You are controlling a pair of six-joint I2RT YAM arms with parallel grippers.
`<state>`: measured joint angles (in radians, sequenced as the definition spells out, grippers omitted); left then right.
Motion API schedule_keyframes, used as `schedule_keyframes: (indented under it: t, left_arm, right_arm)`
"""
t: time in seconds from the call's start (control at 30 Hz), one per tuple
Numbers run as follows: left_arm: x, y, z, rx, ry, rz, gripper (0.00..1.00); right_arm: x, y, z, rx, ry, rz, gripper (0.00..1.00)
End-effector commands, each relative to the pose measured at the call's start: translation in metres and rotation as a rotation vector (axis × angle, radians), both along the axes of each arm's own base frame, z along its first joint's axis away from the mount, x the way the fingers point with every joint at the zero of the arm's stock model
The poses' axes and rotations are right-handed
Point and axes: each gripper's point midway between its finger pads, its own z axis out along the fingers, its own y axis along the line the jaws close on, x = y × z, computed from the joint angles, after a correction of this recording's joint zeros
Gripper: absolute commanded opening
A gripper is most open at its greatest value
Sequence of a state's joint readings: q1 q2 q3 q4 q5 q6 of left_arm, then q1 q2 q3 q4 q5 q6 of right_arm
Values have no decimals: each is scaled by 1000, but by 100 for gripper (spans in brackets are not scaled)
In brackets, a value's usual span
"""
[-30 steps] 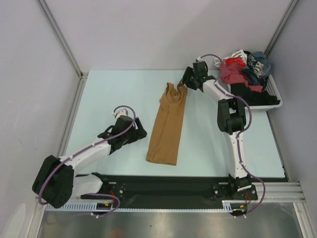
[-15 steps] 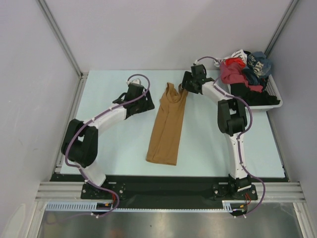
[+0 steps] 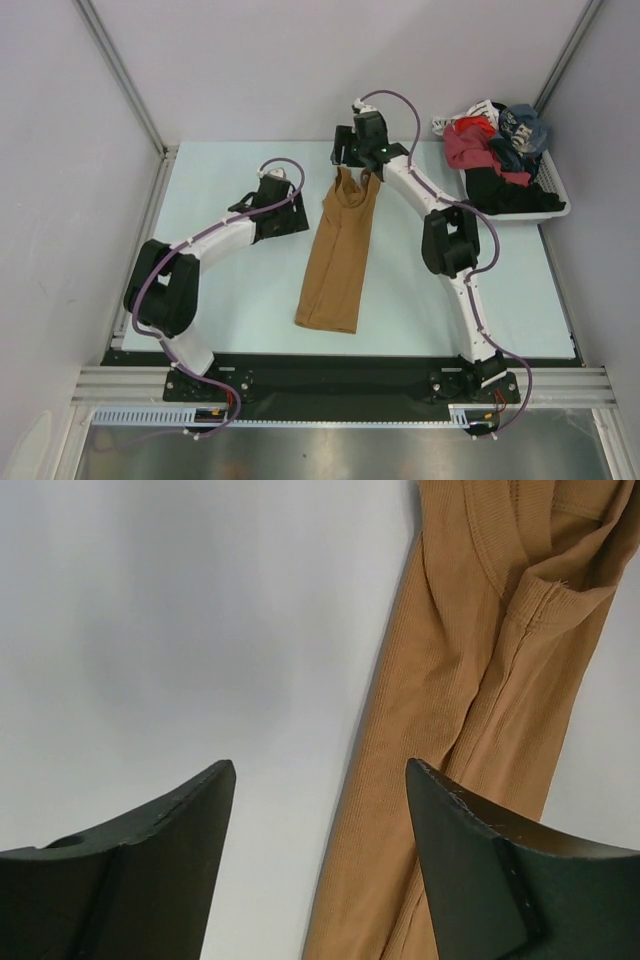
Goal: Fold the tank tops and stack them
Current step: Fold the tank top
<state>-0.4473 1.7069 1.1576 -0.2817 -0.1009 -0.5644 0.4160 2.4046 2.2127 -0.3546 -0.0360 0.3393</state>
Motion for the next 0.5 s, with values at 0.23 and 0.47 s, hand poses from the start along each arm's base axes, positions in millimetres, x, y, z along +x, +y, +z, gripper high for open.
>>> schedule_keyframes:
  t: [0.23,0.47]
  left_arm:
    - [-10,16,28,29,-64,-7,75]
    - [-10,16,29,30,-67,-9,75]
  right_arm:
    - [11,0,-39,-200,5,-75,65]
    - [10,3,-74,-223,43,-66,51]
